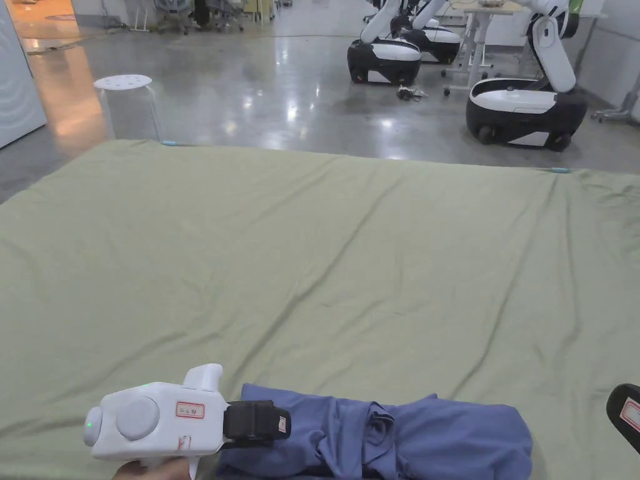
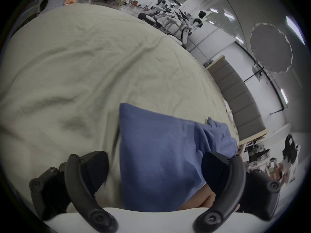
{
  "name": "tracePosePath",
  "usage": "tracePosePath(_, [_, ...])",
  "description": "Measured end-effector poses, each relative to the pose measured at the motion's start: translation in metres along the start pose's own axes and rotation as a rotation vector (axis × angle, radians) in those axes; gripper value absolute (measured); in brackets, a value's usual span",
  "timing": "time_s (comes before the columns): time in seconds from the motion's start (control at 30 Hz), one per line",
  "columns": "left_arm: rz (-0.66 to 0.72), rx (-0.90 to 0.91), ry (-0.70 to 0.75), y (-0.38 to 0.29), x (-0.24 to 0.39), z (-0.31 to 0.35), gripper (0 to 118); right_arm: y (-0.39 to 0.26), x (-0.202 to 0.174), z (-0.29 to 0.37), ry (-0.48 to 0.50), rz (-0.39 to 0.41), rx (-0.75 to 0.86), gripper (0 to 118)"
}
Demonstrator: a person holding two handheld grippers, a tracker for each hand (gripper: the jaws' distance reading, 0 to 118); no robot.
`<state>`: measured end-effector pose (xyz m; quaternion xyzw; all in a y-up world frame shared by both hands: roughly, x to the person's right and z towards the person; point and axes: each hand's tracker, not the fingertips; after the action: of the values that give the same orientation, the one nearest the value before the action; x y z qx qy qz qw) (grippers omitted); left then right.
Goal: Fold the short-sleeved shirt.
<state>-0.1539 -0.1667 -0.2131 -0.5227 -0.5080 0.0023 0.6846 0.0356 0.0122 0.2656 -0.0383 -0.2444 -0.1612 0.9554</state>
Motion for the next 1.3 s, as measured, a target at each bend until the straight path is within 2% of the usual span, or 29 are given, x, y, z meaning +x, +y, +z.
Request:
tracePosePath(0.03, [-0.037,0.021,0.028,0.000,0.005,0.003,101,-0.001,0.001,-0.001,-0.008,0.000,-0.003,0])
tracePosePath(0.07, [-0.069,0.033,0.051,0.000,0.007,0.007,57,-0.001,0.002,-0.001,-0.013,0.000,-0.006,0])
tracePosePath(0.1, [-0.068,0.060,0.103,-0.001,0.007,0.010,23,-0.002,0.004,-0.002,-0.014,-0.003,-0.008,0])
tracePosePath(0.13, [-0.041,0.059,0.089,0.001,0.003,0.010,16,-0.003,0.005,-0.002,-0.013,-0.007,-0.010,0])
tracePosePath(0.17, [0.013,0.052,0.006,0.002,-0.004,0.011,16,-0.003,0.005,-0.003,-0.015,-0.009,-0.011,0])
tracePosePath(0.43, [0.064,0.168,-0.072,0.005,-0.014,0.050,12,-0.001,0.001,-0.004,-0.020,0.005,-0.021,0])
tracePosePath(0.6, [0.053,0.270,0.077,0.021,-0.041,0.110,12,-0.002,0.002,-0.008,-0.013,-0.016,-0.021,0])
tracePosePath(0.77, [-0.021,0.235,0.296,0.028,-0.063,0.161,12,-0.005,-0.003,-0.011,0.005,-0.008,-0.024,0])
tracePosePath(0.83, [0.008,0.241,0.279,0.028,-0.060,0.170,12,-0.005,-0.005,-0.012,0.012,-0.008,-0.023,0])
tracePosePath(0.93, [-0.014,0.277,0.232,0.026,-0.034,0.172,12,-0.005,-0.006,-0.013,0.023,-0.014,-0.020,0])
tracePosePath(1.07, [-0.057,0.280,0.071,0.032,0.023,0.157,12,-0.004,-0.009,-0.012,0.028,-0.011,-0.020,0])
tracePosePath(1.3, [-0.112,0.175,0.019,0.038,0.108,0.062,12,-0.003,-0.005,0.000,0.015,-0.012,-0.006,0])
